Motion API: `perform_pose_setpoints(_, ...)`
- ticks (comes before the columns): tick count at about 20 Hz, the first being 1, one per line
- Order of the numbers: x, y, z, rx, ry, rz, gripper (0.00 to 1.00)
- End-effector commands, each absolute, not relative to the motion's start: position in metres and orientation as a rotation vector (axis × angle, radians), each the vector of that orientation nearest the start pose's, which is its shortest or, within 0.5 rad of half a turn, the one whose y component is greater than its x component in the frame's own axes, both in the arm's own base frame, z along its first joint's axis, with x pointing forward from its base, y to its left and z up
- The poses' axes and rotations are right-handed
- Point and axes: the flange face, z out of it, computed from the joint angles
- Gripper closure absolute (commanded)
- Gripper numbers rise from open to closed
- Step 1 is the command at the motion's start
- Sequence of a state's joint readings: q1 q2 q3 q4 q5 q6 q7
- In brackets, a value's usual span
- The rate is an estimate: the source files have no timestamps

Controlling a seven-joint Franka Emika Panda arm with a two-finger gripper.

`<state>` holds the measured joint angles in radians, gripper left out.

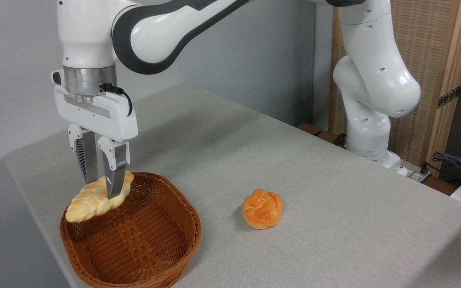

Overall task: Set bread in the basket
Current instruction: 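Open the gripper to release the roll into the basket and raise it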

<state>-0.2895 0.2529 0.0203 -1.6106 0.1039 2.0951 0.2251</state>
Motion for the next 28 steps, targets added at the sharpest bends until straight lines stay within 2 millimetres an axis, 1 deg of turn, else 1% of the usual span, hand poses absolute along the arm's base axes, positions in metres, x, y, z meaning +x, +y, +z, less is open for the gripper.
perform_pose_setpoints(1,0.636,-0.176,0.516,-2.895,0.825,-0.382,0.0)
perform_pose_setpoints(5,0.632,-0.173,0.516,-2.897,0.83,-0.331,0.0)
perform_pose_setpoints(12,0.622,-0.168,0.533,-2.9,0.825,-0.305,0.0)
perform_pose_setpoints(14,0.617,-0.167,0.543,-2.908,0.82,-0.307,0.0)
perform_pose_setpoints(16,0.608,-0.162,0.56,-2.914,0.812,-0.305,0.0)
perform_pose_setpoints(18,0.595,-0.144,0.585,-2.959,0.771,-0.299,0.0)
perform_pose_setpoints(19,0.588,-0.138,0.597,-2.989,0.797,-0.306,0.0)
perform_pose_setpoints(21,0.573,-0.113,0.617,-3.011,0.933,-0.275,0.0)
perform_pose_setpoints(23,0.56,-0.094,0.621,-2.967,1.128,-0.17,0.0)
perform_pose_setpoints(24,0.555,-0.086,0.622,-2.951,1.179,-0.126,0.0)
perform_pose_setpoints(25,0.553,-0.084,0.62,-2.944,1.21,-0.091,0.0)
perform_pose_setpoints(28,0.548,-0.069,0.619,-2.961,1.188,-0.021,0.0)
